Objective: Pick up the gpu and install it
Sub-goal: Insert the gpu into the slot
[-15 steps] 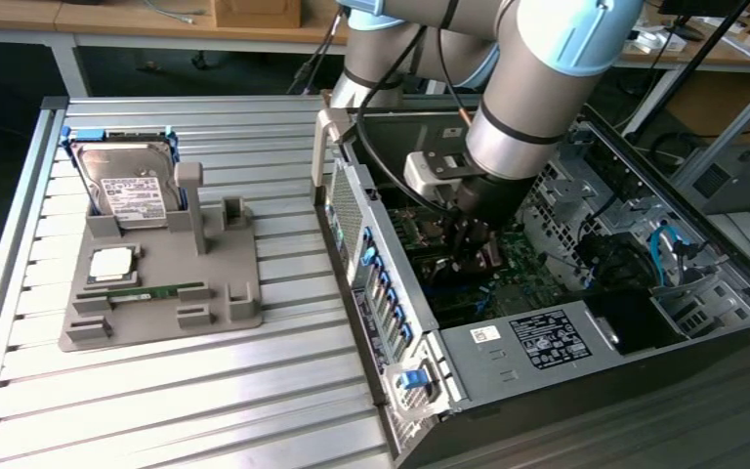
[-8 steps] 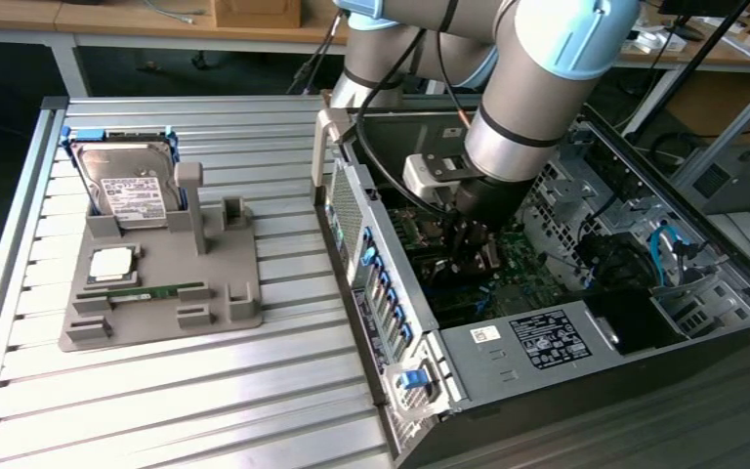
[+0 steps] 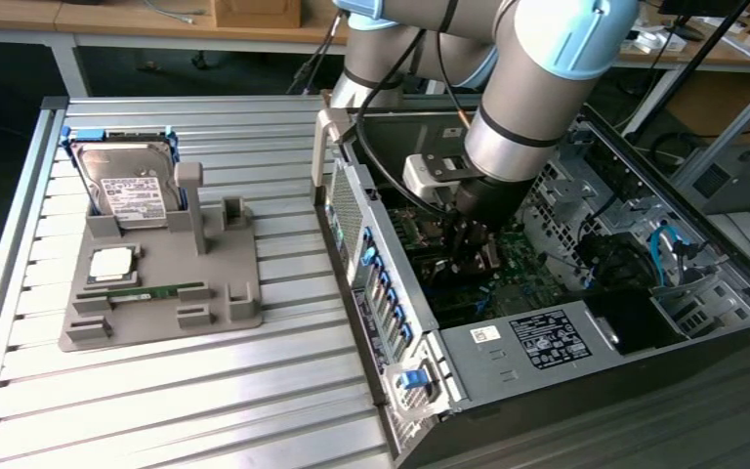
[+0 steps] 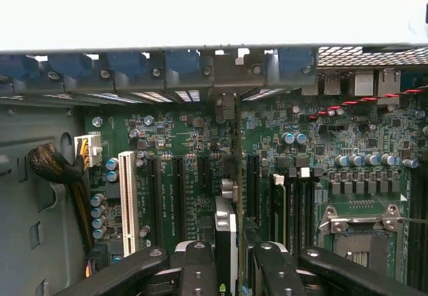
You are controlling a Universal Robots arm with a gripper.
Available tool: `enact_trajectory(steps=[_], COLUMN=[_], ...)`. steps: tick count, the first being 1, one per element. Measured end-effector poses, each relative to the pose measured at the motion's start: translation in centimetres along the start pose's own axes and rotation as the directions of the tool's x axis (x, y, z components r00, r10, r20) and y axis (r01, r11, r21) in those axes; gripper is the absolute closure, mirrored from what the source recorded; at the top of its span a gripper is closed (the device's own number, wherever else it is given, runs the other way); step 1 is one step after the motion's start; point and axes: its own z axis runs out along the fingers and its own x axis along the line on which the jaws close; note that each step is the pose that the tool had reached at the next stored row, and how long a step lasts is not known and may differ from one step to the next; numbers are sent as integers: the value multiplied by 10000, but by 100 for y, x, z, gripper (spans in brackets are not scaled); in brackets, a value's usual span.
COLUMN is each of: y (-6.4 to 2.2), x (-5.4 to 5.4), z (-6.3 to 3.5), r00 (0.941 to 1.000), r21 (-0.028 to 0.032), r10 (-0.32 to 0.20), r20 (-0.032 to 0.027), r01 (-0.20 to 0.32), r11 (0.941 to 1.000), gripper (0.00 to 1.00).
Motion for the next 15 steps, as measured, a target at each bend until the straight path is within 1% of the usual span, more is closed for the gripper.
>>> enact_trajectory(steps=[2, 4, 6, 13, 14, 15], y=[0, 0, 0, -1, 1, 1], x=[0, 0, 0, 0, 1, 0], z=[7, 9, 9, 14, 13, 13], r00=[10000, 10000, 10000, 10000, 10000, 10000], r21=[3, 2, 1, 1, -6, -1], r10=[0, 0, -1, 0, 3, 3], r20=[-8, -35, -44, -43, -46, -43], r01=[0, 0, 1, 0, -3, -3], r11=[10000, 10000, 10000, 10000, 10000, 10000], gripper=[73, 73, 73, 73, 73, 72])
